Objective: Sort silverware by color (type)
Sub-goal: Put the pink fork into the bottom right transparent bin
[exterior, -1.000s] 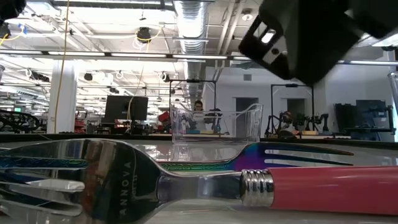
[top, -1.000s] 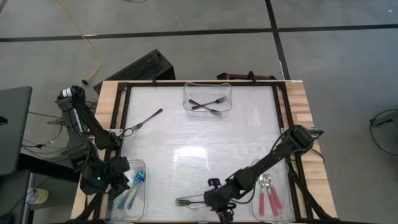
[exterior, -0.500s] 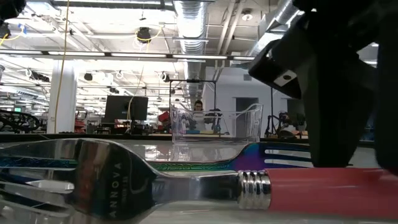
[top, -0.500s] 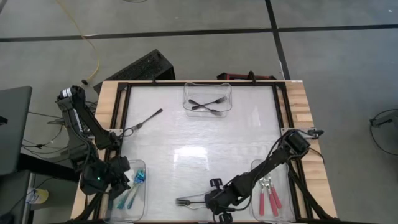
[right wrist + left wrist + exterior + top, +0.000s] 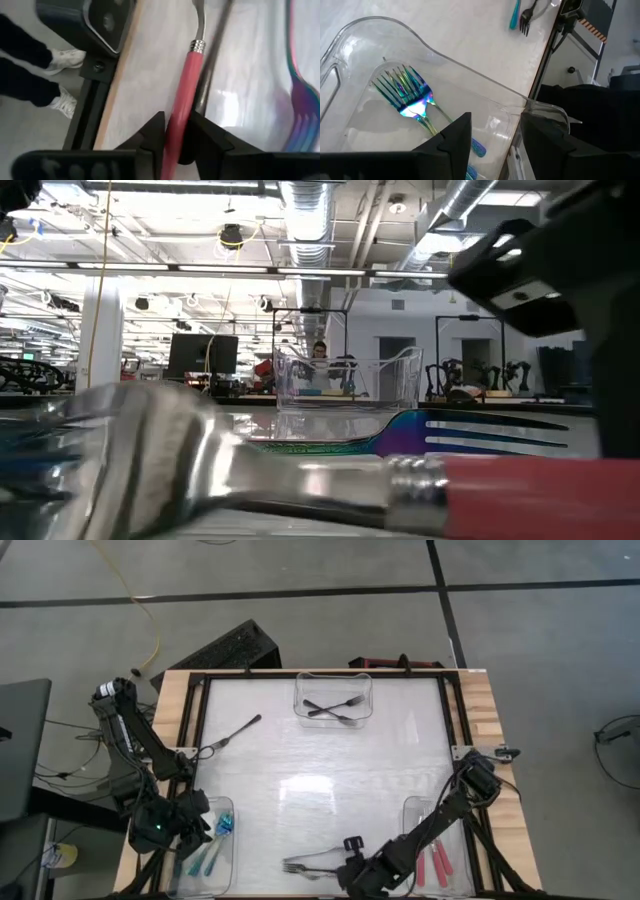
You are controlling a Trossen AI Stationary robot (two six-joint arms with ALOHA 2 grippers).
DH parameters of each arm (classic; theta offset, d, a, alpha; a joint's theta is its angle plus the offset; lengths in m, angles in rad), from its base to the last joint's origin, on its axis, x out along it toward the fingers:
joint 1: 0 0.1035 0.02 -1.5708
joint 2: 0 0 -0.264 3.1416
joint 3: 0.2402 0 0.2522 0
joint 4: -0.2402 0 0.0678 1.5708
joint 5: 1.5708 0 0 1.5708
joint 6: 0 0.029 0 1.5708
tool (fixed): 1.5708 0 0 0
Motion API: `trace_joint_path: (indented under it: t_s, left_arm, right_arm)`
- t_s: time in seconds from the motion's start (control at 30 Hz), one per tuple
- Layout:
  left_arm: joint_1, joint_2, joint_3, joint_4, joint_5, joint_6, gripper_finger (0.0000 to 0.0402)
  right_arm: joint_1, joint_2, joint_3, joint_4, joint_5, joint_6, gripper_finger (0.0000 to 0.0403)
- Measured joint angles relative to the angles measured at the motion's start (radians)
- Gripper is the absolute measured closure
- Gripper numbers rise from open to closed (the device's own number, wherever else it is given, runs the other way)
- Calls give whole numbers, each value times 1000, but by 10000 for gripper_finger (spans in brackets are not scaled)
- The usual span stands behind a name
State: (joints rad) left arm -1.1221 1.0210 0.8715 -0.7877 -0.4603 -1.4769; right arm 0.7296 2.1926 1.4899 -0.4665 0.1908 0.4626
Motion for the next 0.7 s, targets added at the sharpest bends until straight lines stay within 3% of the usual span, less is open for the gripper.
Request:
trace_joint_path:
  t_s: [0.17, 0.57, 0.7]
  left_arm:
    - [0, 0, 0, -8, -23, 12, 248]
    - [1, 0, 0, -7, -56, 17, 248]
    - [1, 0, 0, -7, -82, 18, 248]
  right_arm:
    - [-26, -14, -3, -53, 11, 86, 355]
    - [-138, -230, -21, -140, -5, 46, 355]
    - [-194, -353, -84, -85, -148, 60, 355]
